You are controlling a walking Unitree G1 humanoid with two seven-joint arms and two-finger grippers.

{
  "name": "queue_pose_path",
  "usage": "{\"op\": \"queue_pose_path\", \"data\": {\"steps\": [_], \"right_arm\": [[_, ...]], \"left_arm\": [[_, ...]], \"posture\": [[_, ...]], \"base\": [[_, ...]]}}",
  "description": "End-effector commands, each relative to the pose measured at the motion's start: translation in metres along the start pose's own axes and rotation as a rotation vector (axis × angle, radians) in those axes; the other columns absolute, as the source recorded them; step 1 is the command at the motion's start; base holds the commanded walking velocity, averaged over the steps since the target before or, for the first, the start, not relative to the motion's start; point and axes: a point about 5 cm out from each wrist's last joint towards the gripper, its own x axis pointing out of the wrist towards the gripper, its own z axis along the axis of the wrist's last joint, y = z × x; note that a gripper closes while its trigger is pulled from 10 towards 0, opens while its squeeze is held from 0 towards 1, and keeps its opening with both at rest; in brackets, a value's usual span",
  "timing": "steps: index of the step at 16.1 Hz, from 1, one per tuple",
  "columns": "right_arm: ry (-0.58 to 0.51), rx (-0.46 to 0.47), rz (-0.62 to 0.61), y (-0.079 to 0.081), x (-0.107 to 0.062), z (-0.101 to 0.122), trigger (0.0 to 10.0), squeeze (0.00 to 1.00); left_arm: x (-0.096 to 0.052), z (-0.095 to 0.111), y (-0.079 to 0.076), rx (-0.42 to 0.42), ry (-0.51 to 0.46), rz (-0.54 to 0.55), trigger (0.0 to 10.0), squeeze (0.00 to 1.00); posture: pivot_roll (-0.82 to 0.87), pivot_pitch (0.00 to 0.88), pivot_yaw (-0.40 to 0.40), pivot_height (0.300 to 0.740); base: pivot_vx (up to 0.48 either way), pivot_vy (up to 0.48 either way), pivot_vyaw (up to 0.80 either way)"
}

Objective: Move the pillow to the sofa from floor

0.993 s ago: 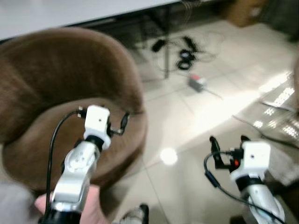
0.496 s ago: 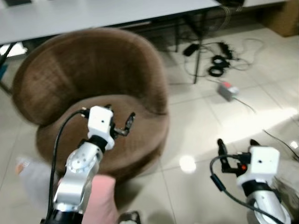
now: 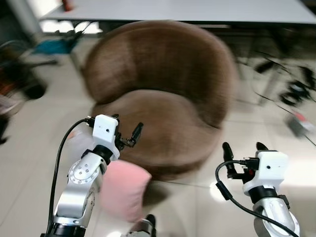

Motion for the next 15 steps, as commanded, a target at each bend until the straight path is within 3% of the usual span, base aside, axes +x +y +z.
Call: {"op": "queue_pose_path", "data": {"steps": [1,6,9,15], "right_arm": [[0.01,-0.006,-0.004,-0.003,0.0,-0.003,10.0,0.0],[-0.023,-0.006,-0.021,-0.004,0.012,0.002,10.0,0.0],[-0.056,-0.036,0.017,-0.001,0.045,0.005,10.0,0.0],[-0.084,-0.036,0.053,0.002,0.076,0.012,10.0,0.0]], "left_arm": [[0.0,0.004,-0.001,0.003,-0.009,-0.01,10.0,0.0],[0.0,0.001,-0.003,0.009,0.012,-0.034,10.0,0.0],[0.012,0.005,-0.002,0.043,-0.017,-0.03,10.0,0.0],[0.013,0.005,-0.004,0.048,-0.021,-0.024,10.0,0.0]], "posture": [[0.01,0.116,0.054,0.74],[0.01,0.118,0.056,0.74],[0.02,0.11,0.048,0.74],[0.03,0.101,0.043,0.74]], "base": [[0.0,0.0,0.8],[0.0,0.0,0.8],[0.0,0.0,0.8],[0.0,0.0,0.8]]}}
